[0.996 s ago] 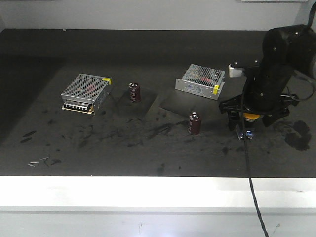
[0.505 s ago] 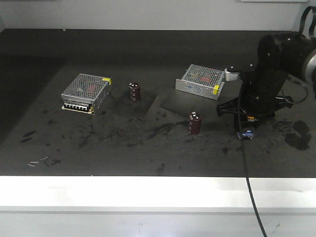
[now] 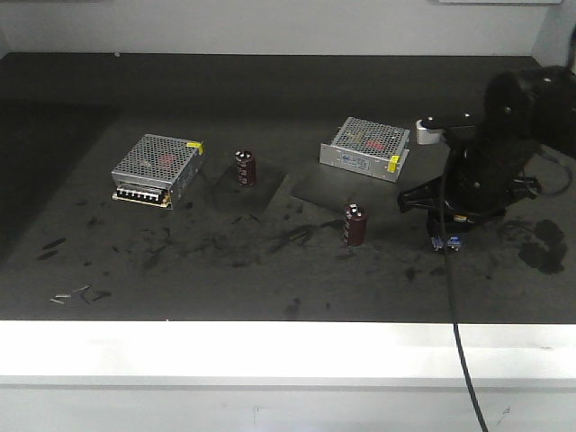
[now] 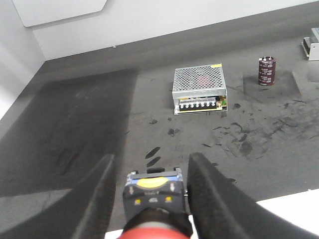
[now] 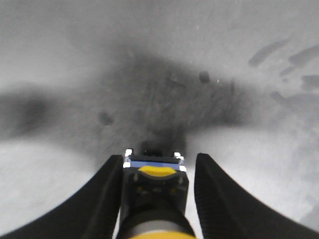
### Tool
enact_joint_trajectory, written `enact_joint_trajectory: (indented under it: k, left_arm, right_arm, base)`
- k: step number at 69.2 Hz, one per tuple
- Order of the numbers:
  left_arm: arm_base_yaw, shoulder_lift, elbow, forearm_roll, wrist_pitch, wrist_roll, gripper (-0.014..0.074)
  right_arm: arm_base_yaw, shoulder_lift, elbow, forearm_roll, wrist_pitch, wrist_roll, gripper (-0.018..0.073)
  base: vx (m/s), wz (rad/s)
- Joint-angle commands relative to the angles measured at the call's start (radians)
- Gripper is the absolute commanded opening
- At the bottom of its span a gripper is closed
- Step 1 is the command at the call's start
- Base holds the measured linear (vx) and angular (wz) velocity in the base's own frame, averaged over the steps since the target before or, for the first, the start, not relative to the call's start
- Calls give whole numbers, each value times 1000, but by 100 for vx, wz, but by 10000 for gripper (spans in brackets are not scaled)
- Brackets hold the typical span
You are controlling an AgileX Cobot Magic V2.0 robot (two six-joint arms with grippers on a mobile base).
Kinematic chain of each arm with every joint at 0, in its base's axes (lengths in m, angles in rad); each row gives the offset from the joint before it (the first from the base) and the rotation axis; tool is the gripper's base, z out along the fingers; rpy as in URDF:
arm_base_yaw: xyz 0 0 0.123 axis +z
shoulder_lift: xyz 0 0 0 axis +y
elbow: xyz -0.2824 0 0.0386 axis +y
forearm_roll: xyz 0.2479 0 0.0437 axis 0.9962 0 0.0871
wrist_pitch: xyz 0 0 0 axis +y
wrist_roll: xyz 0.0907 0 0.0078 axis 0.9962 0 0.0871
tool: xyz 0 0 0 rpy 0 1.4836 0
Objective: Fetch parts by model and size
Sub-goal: 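Lift the yellow-capped button with the right gripper and withdraw the arm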
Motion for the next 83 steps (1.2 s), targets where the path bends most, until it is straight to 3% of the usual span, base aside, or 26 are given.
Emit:
enact_joint_trajectory:
  k: [1, 35, 60, 83]
  left_arm:
    - [-5, 7, -25, 14, -69, -7, -6]
    - [-5, 7, -25, 6, -65, -7, -6]
    - [-5, 7, -25, 6, -65, -7, -6]
    - [-5, 7, -23, -23, -66, -7, -6]
  right_arm:
    - [-2, -140, 80, 12, -138, -12, -9]
    - [-2, -730, 469, 5, -529, -16, -6]
    - [-2, -1107, 844, 3, -764, -17, -6]
    - [-2, -1426, 1034, 3, -852, -17, -6]
  base:
    - [0, 0]
    - [0, 0]
    - [0, 0]
    - [0, 0]
